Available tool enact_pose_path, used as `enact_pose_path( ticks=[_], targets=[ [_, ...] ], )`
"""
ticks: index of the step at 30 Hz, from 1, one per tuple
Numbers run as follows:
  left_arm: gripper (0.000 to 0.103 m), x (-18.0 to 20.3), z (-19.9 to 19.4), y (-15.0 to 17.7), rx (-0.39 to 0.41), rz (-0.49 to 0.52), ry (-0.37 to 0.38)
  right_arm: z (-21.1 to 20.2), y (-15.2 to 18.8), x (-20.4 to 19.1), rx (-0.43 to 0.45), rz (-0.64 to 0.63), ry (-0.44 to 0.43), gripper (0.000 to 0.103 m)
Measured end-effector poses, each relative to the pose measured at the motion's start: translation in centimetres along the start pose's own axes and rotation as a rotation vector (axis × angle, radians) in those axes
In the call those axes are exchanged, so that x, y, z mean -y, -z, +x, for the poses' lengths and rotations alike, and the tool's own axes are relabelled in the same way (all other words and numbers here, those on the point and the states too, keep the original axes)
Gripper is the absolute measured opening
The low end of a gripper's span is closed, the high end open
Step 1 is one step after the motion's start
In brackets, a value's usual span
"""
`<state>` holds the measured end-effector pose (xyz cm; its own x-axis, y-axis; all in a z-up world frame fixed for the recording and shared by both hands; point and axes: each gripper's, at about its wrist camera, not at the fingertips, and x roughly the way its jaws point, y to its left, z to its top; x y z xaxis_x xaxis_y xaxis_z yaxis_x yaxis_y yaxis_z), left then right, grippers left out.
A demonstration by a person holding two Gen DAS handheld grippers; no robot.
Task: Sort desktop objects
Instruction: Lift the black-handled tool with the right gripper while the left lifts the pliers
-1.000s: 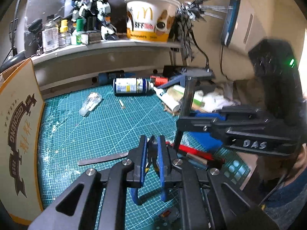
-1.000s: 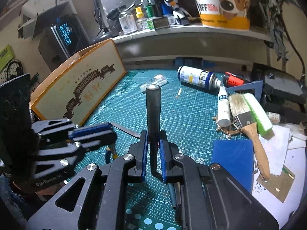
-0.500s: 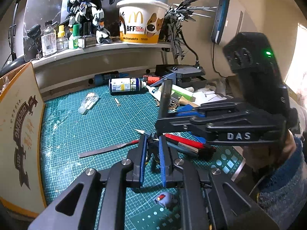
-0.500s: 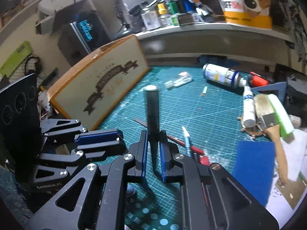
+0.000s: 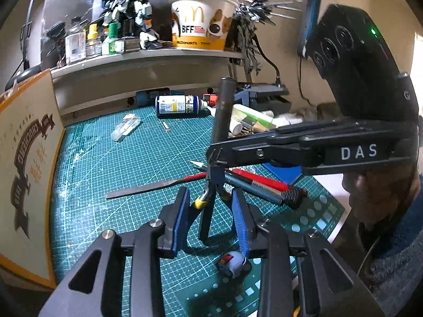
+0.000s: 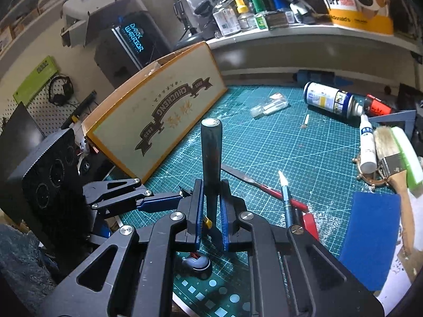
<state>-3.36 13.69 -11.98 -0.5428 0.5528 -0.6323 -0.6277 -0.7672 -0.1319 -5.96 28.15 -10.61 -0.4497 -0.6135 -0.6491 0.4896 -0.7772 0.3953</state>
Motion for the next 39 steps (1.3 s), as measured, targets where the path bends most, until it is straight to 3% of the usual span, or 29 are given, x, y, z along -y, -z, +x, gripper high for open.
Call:
enact_pose_path(
  ticks=[4, 11, 15, 25, 31, 39],
  targets=[
    [0.033, 0.2, -0.1, 0.0, 0.017, 0.007, 0.009, -0.3, -0.1, -0.2, 0.013, -0.007, -0.005, 0.011],
    [0.011, 0.2, -0.7, -0.3, 0.045, -0.003, 0.032, -1.2, -0.4, 0.3, 0.043, 0.009, 0.012, 0.011],
    [0.006, 0.2, -1.4, -1.0, 0.062, 0.005, 0.028, -2.3, -0.5, 1.0, 0.065, 0.021, 0.06, 0.011],
    [0.006, -0.4, -1.9, -1.2, 0.128, -0.016, 0.045, -4.2, -0.8, 1.2, 0.092, 0.024, 0.109, 0.011],
    [0.006, -0.8, -3.8, -2.4, 0.212, -0.013, -0.022, -4.9, -1.0, 0.7, 0.114, 0.017, 0.147, 0.011],
    [0.006, -2.0, -5.2, -3.7, 0.267, -0.029, -0.082, -5.6, -1.5, -0.6, 0.138, 0.006, 0.227, 0.011]
  ],
)
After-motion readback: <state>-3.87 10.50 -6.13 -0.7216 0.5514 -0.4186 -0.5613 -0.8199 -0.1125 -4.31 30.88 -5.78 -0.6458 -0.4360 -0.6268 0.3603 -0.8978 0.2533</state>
